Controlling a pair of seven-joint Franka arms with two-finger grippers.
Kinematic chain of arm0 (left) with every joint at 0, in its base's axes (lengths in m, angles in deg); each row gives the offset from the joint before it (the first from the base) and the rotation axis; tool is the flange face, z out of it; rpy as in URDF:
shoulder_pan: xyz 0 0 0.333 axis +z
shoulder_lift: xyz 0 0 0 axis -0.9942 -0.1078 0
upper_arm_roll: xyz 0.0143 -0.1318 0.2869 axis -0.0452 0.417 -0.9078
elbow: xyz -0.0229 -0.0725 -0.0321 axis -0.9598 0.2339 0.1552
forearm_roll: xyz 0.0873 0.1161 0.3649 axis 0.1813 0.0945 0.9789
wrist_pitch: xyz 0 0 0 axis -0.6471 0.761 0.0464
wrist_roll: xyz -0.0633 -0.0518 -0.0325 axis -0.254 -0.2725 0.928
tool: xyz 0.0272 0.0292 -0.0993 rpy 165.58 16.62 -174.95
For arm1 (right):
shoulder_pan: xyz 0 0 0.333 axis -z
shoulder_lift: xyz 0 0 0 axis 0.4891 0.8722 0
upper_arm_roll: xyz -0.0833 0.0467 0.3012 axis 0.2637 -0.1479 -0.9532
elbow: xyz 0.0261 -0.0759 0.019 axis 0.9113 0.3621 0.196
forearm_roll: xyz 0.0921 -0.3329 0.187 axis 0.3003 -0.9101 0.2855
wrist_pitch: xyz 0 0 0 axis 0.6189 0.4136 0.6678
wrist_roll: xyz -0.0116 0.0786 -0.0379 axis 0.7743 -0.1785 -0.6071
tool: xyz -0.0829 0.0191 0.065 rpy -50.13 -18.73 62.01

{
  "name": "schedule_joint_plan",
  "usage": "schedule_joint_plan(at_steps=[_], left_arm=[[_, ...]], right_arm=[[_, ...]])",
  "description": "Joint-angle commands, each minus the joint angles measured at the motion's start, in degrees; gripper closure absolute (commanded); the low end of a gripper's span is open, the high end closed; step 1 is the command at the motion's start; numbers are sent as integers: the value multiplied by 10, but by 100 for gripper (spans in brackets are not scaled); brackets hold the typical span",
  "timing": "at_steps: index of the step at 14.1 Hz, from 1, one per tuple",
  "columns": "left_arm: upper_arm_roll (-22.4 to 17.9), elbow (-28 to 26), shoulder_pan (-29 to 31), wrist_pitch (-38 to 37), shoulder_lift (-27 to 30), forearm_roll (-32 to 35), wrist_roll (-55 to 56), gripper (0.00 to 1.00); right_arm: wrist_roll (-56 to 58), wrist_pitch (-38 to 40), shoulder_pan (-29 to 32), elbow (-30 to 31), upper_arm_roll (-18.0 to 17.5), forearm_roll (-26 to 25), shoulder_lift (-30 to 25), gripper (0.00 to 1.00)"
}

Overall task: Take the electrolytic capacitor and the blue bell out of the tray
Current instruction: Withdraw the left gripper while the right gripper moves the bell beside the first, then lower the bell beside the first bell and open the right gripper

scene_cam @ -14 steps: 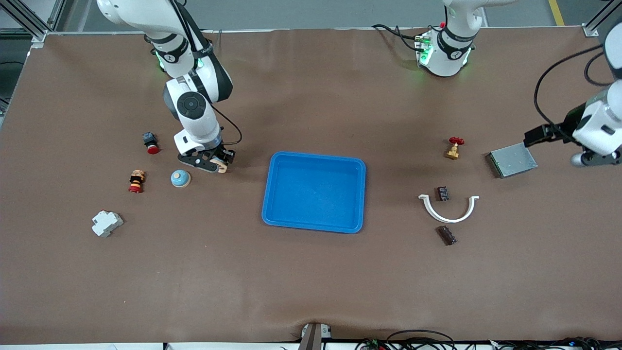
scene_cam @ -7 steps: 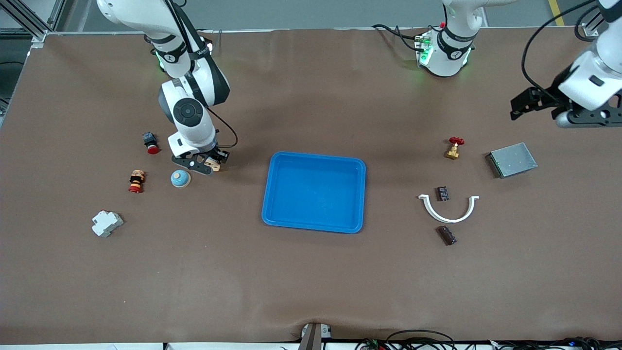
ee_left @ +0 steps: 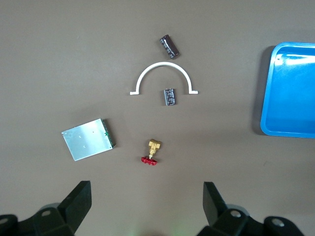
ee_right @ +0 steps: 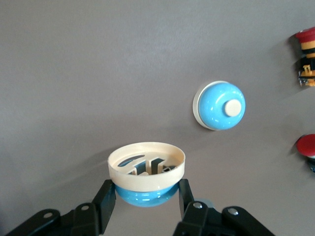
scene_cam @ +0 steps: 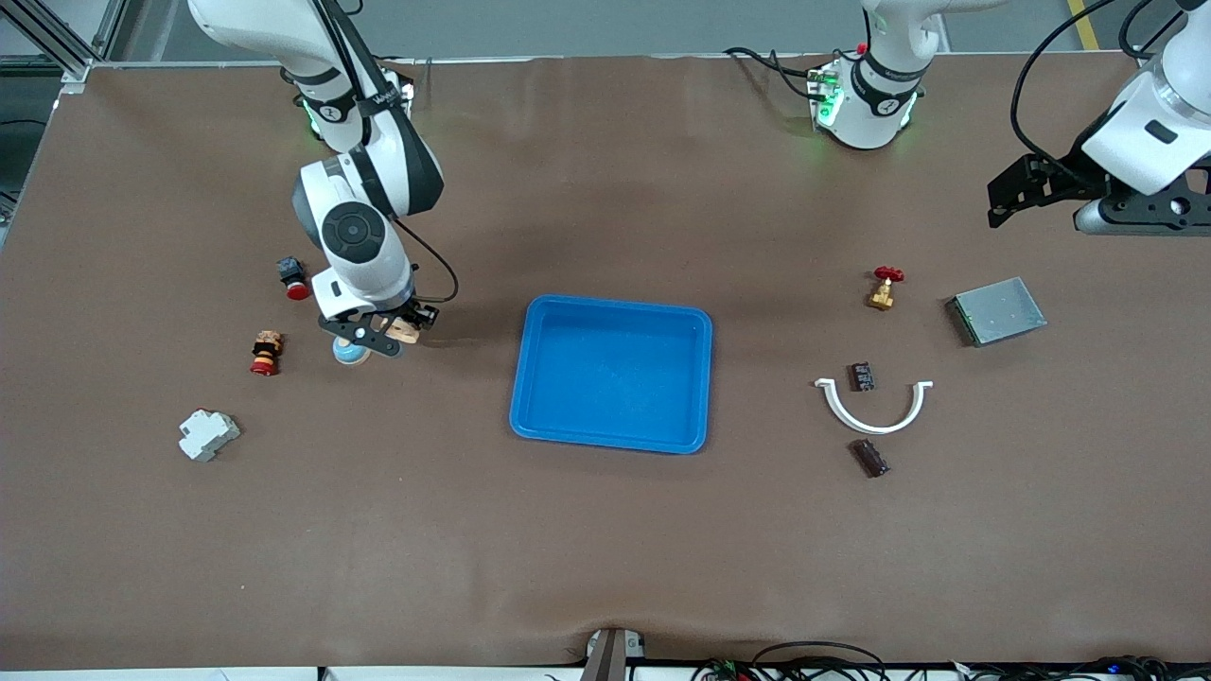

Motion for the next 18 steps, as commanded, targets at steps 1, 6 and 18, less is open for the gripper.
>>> schedule_joint_plan(at_steps=[1,6,18], left_arm=[[1,18,6,-22,-3,-4,7,0],[-5,37,9,-23,4,-9,19,0],[-4,33,9,-28,12,-32,22,0]], right_arm=[[-6,-12,19,-2,-5,6,7,100],[13,-11,28,-3,-8,134,27,100],[77,-7,52,-65,-8,184,115,100]])
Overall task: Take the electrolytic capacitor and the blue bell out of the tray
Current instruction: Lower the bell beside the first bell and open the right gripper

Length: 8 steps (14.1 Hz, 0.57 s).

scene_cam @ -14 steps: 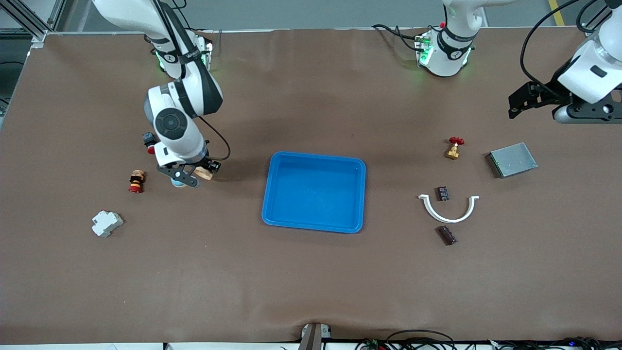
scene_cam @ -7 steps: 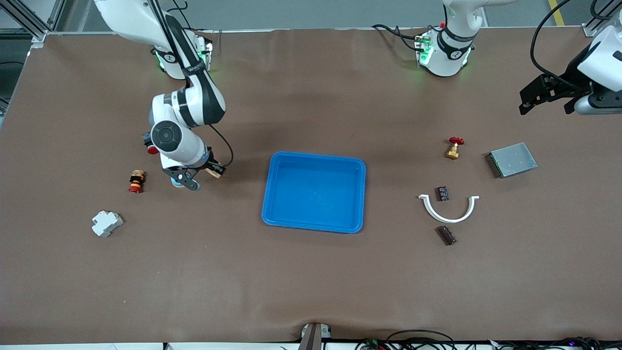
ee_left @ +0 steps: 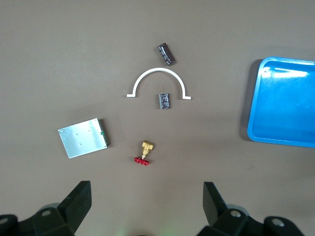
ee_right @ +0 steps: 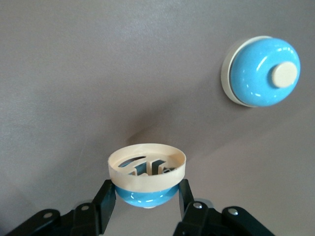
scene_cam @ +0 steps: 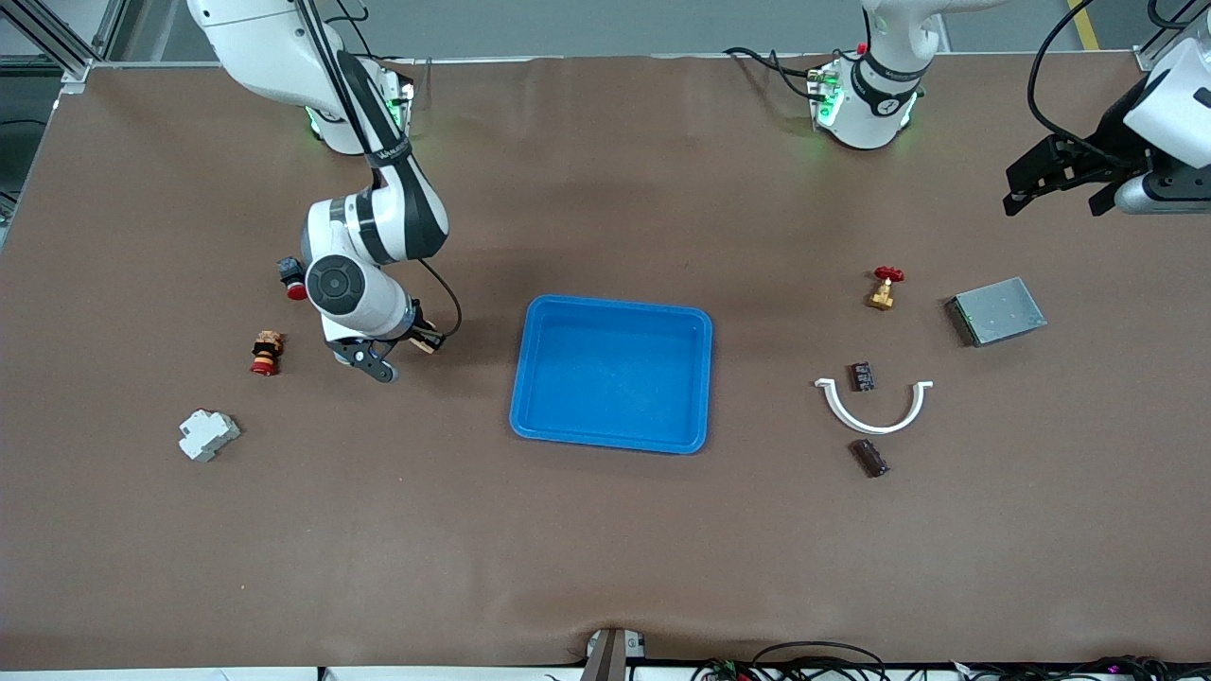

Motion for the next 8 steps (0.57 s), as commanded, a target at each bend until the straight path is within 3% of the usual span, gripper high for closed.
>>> schedule_joint_plan(at_steps=[1,8], left_arm=[[2,2,4,-7,2,-11,1,0],[2,2,4,-7,-1,-9,-2,0]], right_arm=[[57,-10,30,-18,-1,15,28,100],[93,-37,52,-24,-1,15,58,100]])
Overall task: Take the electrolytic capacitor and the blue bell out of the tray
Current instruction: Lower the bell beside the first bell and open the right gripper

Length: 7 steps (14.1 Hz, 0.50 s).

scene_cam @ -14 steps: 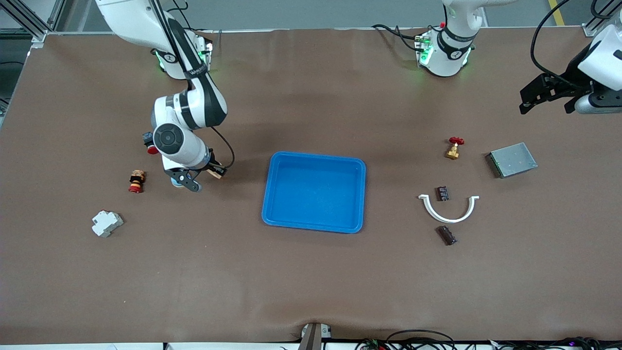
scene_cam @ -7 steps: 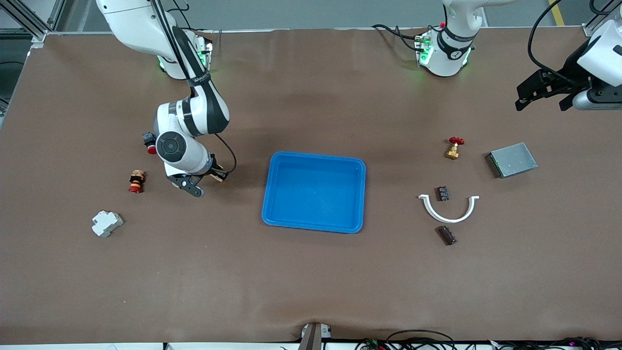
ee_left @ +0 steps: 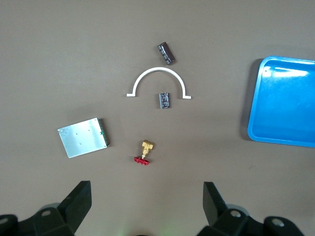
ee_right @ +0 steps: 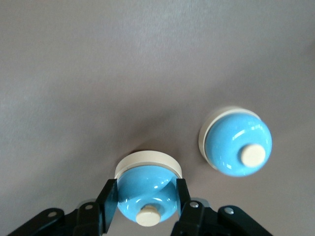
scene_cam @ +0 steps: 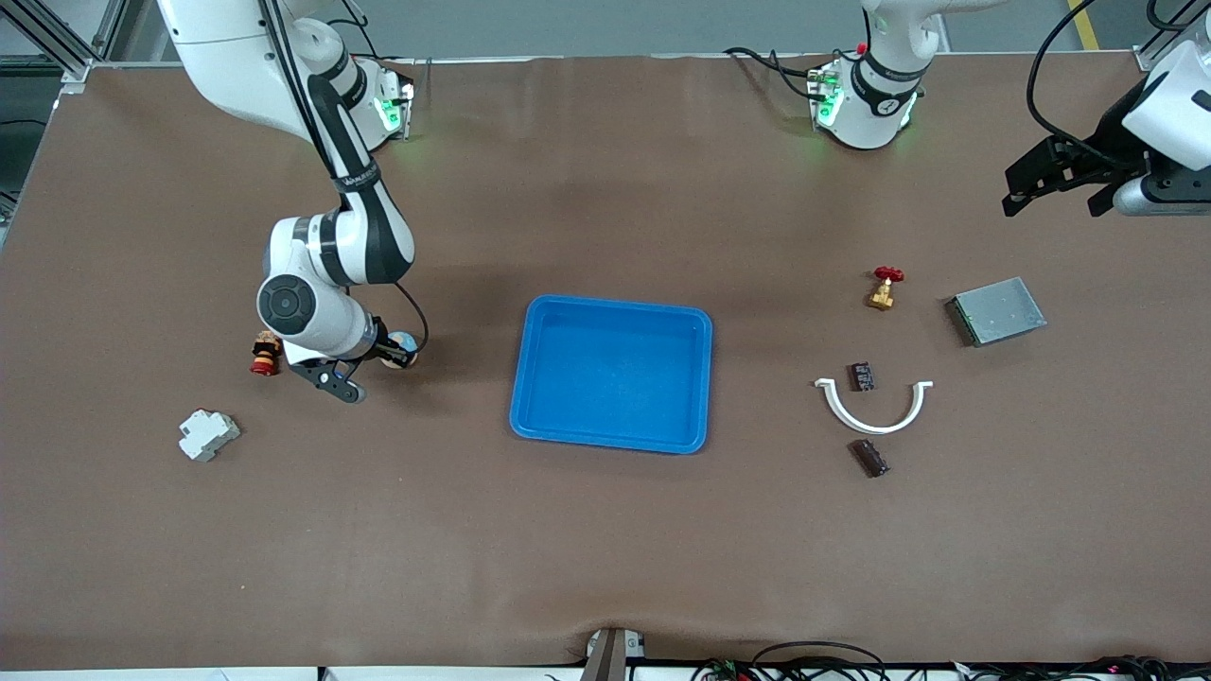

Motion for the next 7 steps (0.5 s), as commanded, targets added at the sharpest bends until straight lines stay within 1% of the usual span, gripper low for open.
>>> schedule_joint_plan(at_steps=[1,3,4,7], left_arm=[[2,3,4,-8,0,-9,-1,0],[3,3,3,-8,-3,-8,0,0],[4,3,3,-8,-3,-8,0,0],[4,3,4,-8,-4,-8,0,0]], right_arm=[[6,-23,-4,-7,-8,14,40,100],[-1,-60,-11,-7,-8,15,61,100],[-5,-72,-14,-5,-9,16,62,100],[-52,-69,-45,-4,-8,15,62,100]])
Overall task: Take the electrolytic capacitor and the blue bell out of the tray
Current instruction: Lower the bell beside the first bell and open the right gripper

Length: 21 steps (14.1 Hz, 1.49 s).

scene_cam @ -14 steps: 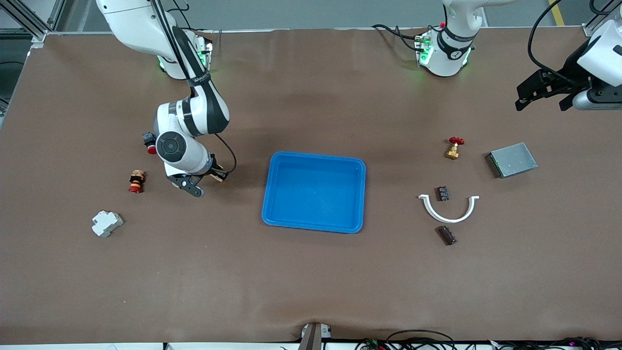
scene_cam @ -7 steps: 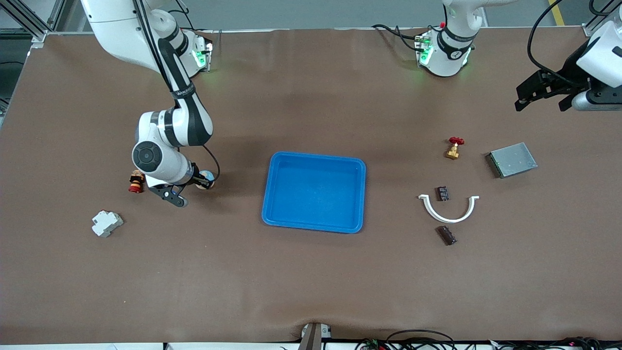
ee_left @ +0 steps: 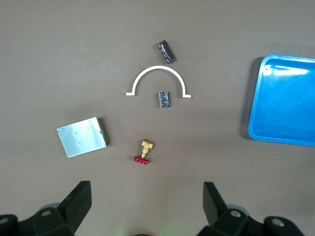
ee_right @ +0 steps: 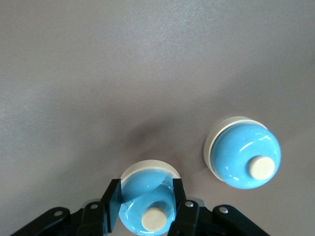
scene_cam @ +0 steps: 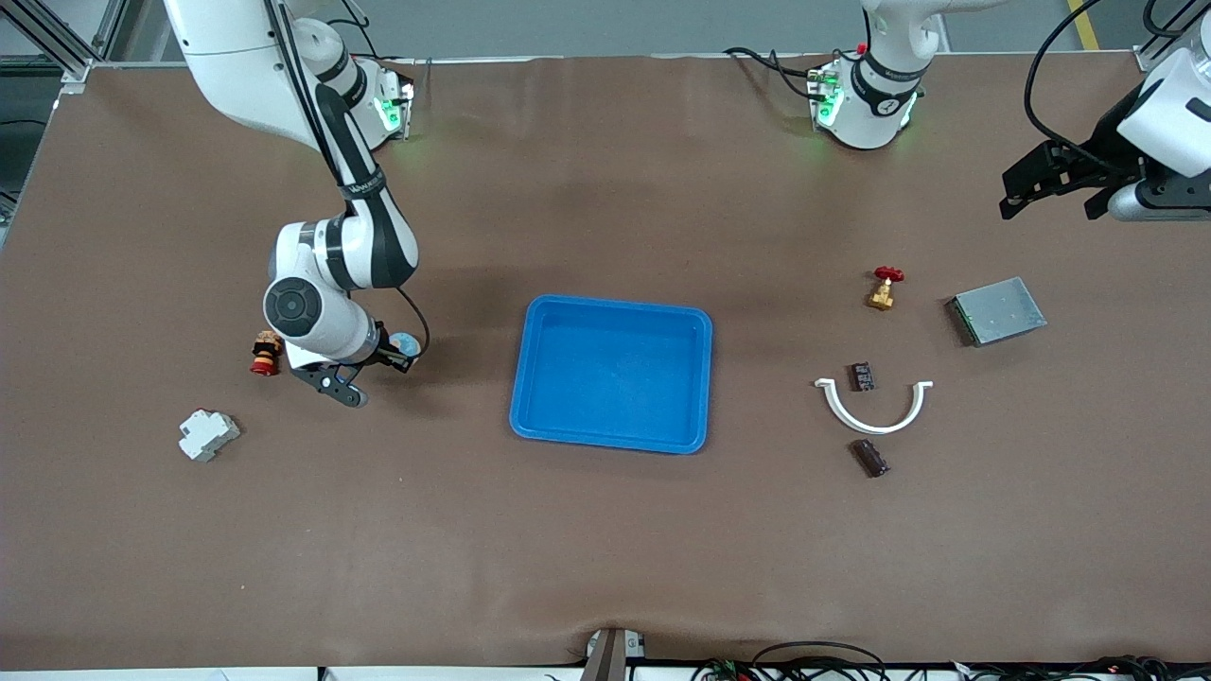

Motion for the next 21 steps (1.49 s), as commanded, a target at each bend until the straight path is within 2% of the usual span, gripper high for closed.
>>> schedule_joint_plan(at_steps=[1,2,3,8,14,21], left_arm=[[3,3,4,-8,1,-8,-1,0],[3,3,4,-8,1,-8,-1,0],[3,3,3,-8,1,-8,-1,0],[3,3,4,-7,0,-7,-6,0],[4,2,4,41,-13,11,-11,0],[6,-4,4,46,-9,11,-10,0]], right_arm=[[-37,-49,-31,-4,-10,17,54,96],[-37,-50,-31,-4,-10,17,54,68],[-38,-51,-31,-4,-10,17,54,1],[-30,-41,-31,0,-10,12,51,0],[-27,-10,-33,0,-9,11,34,0],[-13,129,-32,-7,-5,2,-54,0]])
